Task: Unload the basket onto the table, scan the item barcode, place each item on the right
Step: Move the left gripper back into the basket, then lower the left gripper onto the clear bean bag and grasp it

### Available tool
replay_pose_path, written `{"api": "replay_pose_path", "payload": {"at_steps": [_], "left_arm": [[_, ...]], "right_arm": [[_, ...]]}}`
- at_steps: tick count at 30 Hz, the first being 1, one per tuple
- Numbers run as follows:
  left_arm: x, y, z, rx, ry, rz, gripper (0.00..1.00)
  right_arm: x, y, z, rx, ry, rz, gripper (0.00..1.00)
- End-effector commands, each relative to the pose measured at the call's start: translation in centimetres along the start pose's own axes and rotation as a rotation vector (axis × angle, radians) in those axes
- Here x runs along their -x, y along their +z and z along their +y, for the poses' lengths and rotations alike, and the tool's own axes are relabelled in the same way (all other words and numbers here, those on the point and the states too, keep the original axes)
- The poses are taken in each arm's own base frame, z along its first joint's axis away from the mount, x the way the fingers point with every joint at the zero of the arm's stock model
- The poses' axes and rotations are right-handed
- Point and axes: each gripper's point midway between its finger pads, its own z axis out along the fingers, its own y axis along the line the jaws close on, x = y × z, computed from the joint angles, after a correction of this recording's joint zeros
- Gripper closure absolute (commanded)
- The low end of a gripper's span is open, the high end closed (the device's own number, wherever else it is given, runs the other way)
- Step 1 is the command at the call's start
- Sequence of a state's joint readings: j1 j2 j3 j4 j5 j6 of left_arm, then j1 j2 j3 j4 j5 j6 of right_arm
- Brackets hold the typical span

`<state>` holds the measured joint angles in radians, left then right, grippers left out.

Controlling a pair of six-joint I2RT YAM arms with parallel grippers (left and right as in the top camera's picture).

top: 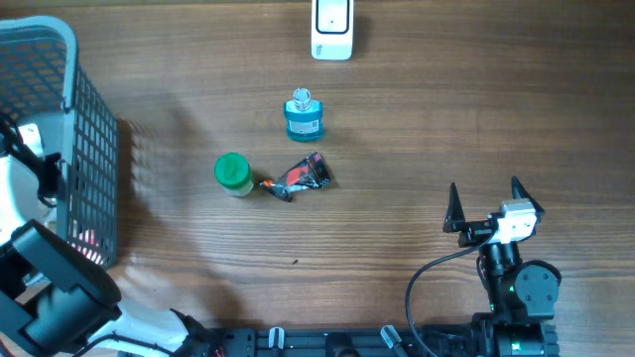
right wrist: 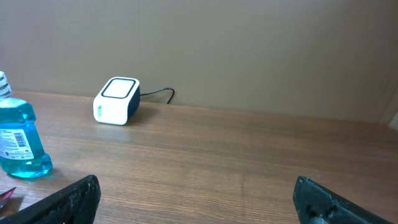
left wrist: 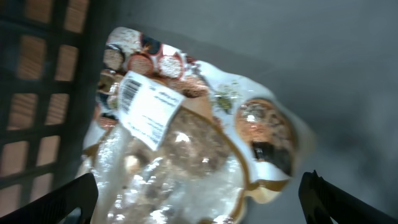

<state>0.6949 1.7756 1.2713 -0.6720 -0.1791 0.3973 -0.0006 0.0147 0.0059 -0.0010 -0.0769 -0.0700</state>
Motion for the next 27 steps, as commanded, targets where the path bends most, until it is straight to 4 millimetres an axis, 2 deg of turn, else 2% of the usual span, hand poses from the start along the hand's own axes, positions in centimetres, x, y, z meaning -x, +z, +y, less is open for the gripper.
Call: {"api": "replay_pose_path", "payload": {"at_steps": [1,6,13,17,19,23,27], "left_arm": [[-1.0,1.7,0.8,0.071,0.096,0.063,0.00],[-1.1,3.4,-0.6,0.049,0.131,0.087,0.00],[0.6,2.9,-4.3,-0.011,0.194,0.032,0.00],[1.1,2.6,-5.5,-0.018,0.223,0.020,0.00],[1.4,2.3,-5.4,-0.011,0.222,0.006,0.00],[2.9,0.8,-2.9,0.045,0.170,-0.067,0.00],[1.4,1.2,0.1,0.097,0.162,-0.015,0.00]], "right_arm": [[0.1,0.0,-0.1,-0.008,-0.009,-0.007,0.00],[0.1,0.0,-0.1,-0.008,-0.008,-0.007,0.00],[0.1,0.0,-0.1,-0.009,-0.008,-0.007,0.00],[0.1,0.0,-0.1,-0.008,-0.008,-0.007,0.00],[0.1,0.0,-0.1,-0.008,-0.008,-0.007,0.00],[0.1,0.0,-0.1,-0.008,-0.008,-0.007,0.00],[0.1,0.0,-0.1,-0.008,-0.009,-0.007,0.00]]}}
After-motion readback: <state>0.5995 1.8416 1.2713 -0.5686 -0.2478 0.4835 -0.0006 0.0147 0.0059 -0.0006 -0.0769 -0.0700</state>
